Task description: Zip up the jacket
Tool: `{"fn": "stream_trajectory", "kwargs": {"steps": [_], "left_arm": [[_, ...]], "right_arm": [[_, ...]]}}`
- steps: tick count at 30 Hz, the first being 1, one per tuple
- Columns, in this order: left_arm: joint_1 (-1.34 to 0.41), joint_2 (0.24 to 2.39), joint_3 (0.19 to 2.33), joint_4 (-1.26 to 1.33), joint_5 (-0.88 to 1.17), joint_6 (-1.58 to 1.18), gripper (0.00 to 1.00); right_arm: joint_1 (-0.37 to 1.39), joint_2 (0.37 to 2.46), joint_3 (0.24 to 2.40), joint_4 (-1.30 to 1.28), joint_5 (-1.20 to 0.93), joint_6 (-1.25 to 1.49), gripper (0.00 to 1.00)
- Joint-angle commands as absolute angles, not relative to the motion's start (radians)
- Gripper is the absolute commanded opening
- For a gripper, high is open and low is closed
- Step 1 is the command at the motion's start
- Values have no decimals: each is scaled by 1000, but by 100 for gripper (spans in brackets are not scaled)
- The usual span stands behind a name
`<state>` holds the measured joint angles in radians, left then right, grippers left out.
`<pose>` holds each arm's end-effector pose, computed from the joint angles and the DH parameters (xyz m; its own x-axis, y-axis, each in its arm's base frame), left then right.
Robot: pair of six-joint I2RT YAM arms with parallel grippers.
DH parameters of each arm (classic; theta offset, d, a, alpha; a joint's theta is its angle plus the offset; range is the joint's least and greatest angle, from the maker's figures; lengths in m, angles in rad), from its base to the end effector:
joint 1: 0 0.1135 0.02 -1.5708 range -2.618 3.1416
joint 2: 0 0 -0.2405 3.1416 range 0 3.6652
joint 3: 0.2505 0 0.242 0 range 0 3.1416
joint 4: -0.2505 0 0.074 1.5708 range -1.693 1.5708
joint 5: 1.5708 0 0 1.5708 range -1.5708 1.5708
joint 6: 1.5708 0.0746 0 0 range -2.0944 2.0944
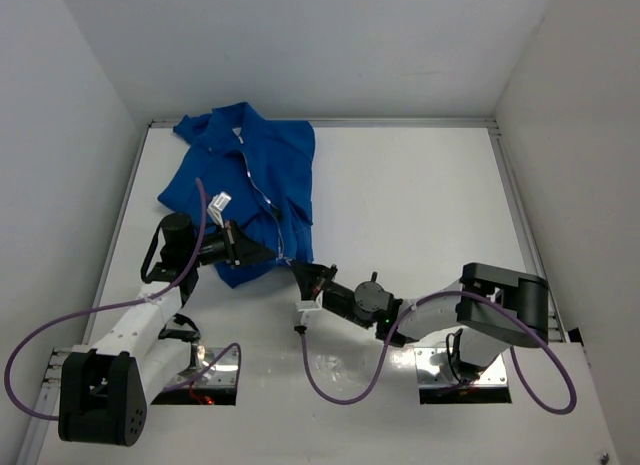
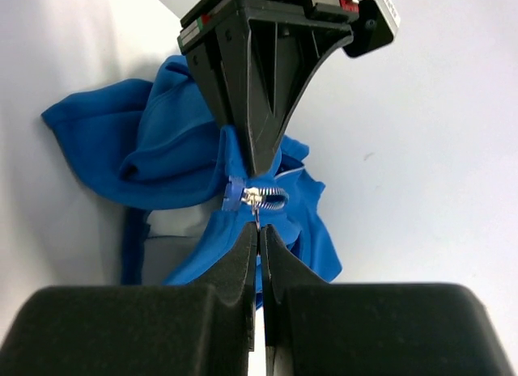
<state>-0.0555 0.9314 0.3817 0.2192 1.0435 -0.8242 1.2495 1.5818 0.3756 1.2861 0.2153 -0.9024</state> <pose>0.2093 -0.0762 0.1990 -0.8396 -0.3233 -0.4366 0.3354 0.3236 -0.8847 0.1126 0.2879 0.1681 0.6903 -0.3538 -0.6311 -0.5130 0.3759 -0.7717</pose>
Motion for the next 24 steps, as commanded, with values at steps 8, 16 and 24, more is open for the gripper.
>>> {"fn": "stream_trajectory", "kwargs": {"steps": [8, 16, 24], "left_arm": [[-72, 920, 405, 190, 1057, -756, 0], [-81, 930, 425, 181, 1057, -738, 0], [-100, 920, 436, 137, 1066, -693, 0]], "right_arm": [[1213, 1582, 425, 1419, 241, -804, 0], [1166, 1611, 483, 1377, 218, -787, 0], [1115, 1646, 520, 1336, 173, -787, 0]]}}
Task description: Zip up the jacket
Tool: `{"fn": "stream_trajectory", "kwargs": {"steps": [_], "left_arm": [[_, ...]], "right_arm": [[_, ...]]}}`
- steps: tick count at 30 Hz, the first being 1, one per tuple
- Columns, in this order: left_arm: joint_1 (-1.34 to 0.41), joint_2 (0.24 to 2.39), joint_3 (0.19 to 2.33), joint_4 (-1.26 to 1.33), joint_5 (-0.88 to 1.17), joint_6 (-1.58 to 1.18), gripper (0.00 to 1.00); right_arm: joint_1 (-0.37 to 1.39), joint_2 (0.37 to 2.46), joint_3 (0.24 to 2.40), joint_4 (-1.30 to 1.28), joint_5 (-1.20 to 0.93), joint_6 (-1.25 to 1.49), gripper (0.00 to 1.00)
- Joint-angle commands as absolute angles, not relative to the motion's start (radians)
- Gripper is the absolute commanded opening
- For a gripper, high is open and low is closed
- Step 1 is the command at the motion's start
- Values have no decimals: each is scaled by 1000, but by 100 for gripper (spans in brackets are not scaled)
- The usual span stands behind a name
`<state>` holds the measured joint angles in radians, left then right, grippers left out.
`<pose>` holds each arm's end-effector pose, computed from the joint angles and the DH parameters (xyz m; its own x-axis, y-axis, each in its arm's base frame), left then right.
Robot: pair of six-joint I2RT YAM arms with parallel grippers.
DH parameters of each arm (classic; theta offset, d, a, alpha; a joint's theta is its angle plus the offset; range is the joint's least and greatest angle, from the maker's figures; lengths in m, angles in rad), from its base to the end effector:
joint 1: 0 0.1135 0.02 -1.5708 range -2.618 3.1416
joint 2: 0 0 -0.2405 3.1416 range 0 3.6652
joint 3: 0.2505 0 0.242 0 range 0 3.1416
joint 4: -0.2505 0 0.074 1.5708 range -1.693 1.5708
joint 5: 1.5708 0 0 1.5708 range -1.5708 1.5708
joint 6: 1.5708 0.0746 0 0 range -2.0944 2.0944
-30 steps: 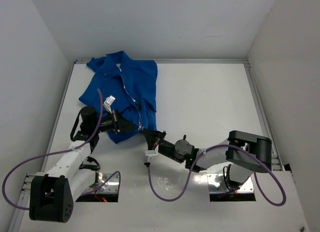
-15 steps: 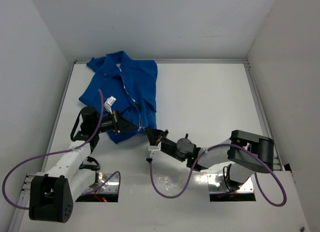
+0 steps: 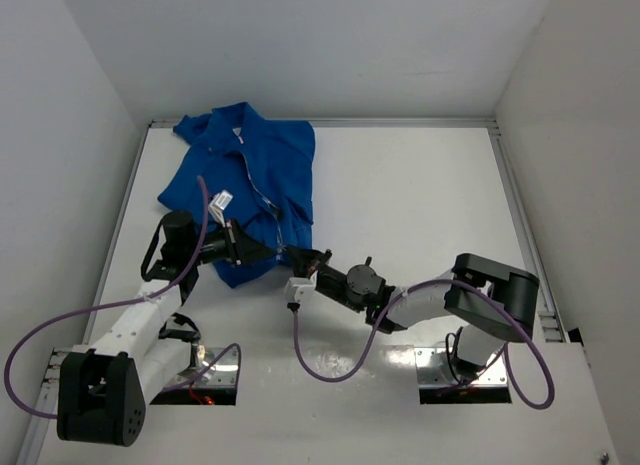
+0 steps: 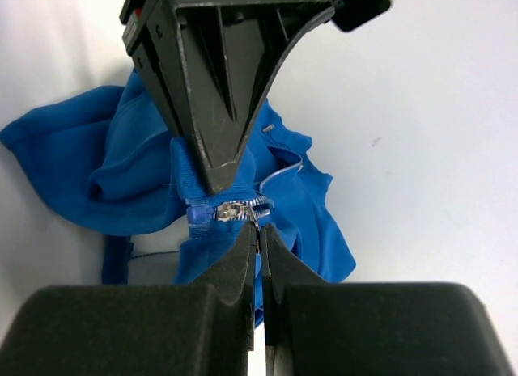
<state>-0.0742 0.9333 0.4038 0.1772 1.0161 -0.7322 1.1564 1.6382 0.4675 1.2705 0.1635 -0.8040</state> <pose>0.2105 -0.0792 0.2010 -0.8139 -0.2926 -0.5019 0.3907 0.3637 -0.8456 0.1438 0.2968 0.1756 0.6313 -0.3296 -0.7021 -0.5525 0.4442 -0.7053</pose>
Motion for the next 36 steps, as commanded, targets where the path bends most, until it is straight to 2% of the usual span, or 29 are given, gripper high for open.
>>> {"fn": "stream_trajectory", "kwargs": {"steps": [1, 18, 29, 36], "left_arm": [[-110, 920, 436, 137, 1066, -681, 0], [-198, 873, 454, 29, 1042, -549, 0], [-307, 827, 534, -127, 973, -367, 0], [-353, 818, 564, -166, 973, -282, 0]], "right_arm": [[1114, 1652, 534, 1338, 166, -787, 0], [947, 1833, 758, 1305, 98, -755, 0], [804, 1902, 1017, 942, 141, -480, 0], [726, 1976, 1185, 821, 95, -422, 0]]}}
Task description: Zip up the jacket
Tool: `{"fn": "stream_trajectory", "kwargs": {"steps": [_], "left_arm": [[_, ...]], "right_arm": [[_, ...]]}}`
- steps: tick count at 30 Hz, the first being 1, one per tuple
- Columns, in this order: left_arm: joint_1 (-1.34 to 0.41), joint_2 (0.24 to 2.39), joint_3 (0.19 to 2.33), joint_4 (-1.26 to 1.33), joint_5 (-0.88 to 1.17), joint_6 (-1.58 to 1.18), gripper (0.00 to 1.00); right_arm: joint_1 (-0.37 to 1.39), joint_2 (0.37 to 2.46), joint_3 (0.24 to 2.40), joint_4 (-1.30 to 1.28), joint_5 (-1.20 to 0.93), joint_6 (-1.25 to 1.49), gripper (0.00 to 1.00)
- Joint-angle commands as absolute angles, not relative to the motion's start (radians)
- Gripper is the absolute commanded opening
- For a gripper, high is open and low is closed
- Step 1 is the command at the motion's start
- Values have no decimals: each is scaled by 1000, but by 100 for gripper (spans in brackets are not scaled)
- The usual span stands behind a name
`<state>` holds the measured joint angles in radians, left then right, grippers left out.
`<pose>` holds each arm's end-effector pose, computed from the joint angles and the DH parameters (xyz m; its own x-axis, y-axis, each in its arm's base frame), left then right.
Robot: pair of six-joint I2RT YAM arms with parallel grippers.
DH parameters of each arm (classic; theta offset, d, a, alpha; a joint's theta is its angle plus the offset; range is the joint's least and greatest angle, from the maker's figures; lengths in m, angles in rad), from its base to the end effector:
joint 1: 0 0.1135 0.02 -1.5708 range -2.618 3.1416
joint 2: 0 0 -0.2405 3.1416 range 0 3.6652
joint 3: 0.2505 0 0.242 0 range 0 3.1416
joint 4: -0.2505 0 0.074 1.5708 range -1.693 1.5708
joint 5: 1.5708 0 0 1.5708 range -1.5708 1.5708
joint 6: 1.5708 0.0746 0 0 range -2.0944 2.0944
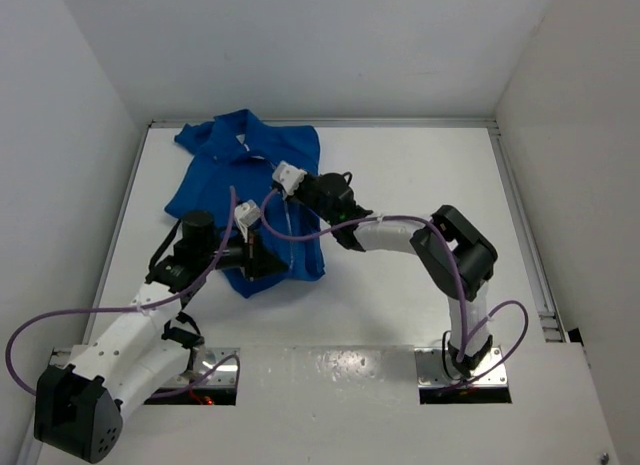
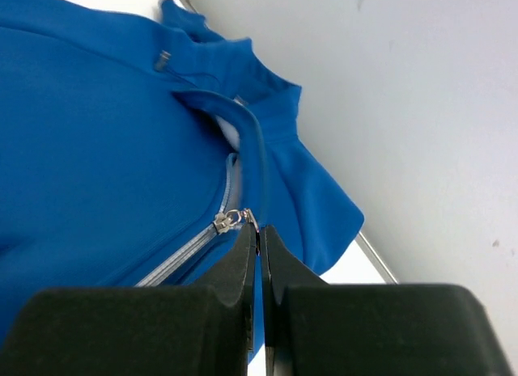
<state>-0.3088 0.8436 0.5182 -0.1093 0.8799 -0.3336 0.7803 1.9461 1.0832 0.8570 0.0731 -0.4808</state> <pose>0.1842 -0.1191 0.2239 -0.6606 -0.0083 -0.7507 0.6808 0.4148 -0.6037 0.3269 0.3159 0.1973 0.2968 -0.3553 -0.8864 -0.5780 0.6721 -0.4629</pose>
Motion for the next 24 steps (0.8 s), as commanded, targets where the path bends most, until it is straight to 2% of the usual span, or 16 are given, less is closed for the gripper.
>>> {"fn": "stream_trajectory", "kwargs": {"steps": [1, 7, 17, 24], "left_arm": [[-353, 818, 565, -166, 973, -282, 0], [-403, 818, 632, -181, 986, -195, 0], [-463, 818, 750, -366, 968, 0, 0], [-472, 818, 848, -527, 944, 150, 0]], "right_arm": [[721, 1988, 1204, 815, 98, -425, 0], [652, 2114, 1406, 735, 113, -446, 0], [522, 2348, 1771, 637, 166, -509, 0], [434, 2419, 1954, 591, 207, -537, 0]]}}
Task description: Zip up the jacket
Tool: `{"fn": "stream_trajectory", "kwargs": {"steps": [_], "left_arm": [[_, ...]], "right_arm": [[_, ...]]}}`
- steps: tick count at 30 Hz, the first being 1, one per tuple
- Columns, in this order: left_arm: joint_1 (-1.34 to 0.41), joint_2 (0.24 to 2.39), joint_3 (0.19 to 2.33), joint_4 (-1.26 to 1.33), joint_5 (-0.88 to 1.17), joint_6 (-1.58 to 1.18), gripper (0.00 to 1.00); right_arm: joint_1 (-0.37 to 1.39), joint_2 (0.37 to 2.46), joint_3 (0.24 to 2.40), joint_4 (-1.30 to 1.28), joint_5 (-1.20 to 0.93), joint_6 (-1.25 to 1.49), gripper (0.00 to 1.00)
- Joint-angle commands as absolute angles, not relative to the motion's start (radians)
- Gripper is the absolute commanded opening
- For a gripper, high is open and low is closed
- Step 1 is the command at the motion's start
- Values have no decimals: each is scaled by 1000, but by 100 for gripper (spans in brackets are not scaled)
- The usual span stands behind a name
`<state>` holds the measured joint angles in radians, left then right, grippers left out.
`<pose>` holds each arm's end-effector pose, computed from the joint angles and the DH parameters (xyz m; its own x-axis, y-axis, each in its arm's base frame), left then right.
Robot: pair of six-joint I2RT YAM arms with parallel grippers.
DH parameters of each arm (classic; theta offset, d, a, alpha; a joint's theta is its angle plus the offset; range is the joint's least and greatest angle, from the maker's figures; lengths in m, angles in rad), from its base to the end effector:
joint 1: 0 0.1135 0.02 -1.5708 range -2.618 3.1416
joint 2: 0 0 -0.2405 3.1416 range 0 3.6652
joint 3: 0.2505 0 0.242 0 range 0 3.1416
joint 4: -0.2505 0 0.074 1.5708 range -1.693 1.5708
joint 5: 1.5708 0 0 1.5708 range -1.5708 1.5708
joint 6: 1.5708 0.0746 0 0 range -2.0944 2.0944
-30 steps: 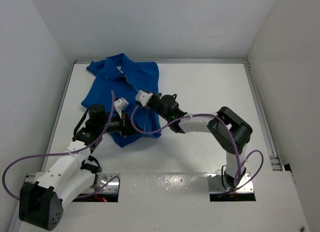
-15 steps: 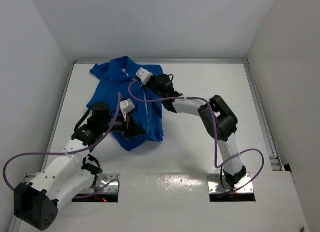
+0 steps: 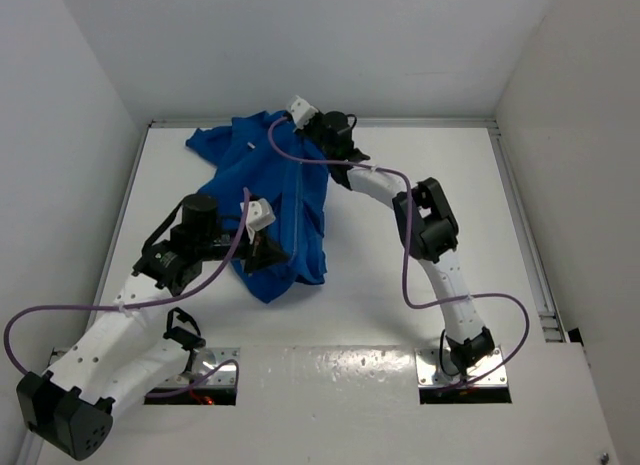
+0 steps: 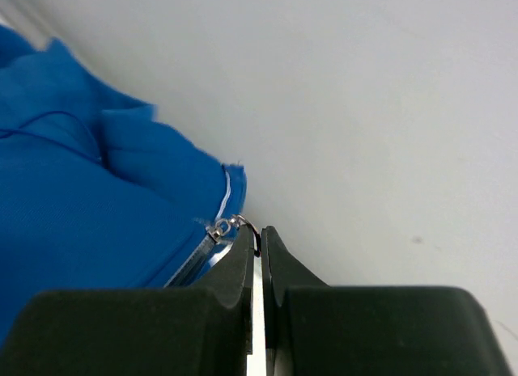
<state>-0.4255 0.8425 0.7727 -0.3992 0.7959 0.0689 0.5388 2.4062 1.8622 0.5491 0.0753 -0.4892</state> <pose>0.1698 -0.1355 0.2794 -0.3509 0.2119 -0.9121 0.8956 0.3604 -0.2608 0.4993 0.2920 0.2056 0.2140 -0.4180 -0.8829 -0.3926 0.7908 -0.4696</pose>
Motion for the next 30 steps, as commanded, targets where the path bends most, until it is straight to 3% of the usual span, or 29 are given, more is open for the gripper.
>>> {"fn": "stream_trajectory", "kwargs": {"steps": [1, 15, 22, 30], "left_arm": [[-472, 818, 857, -546, 934, 170, 0], [-442, 827, 959, -704, 749, 244, 0], [-330, 857, 971, -595, 386, 43, 0], [-194, 1110, 1182, -468, 80, -61, 0]], "right_arm": [[430, 2419, 1963, 588, 212, -541, 0], [241, 2378, 1933, 618, 261, -598, 0], [177, 2303, 1853, 627, 267, -601, 0], [173, 2174, 1711, 612, 271, -563, 0]]}}
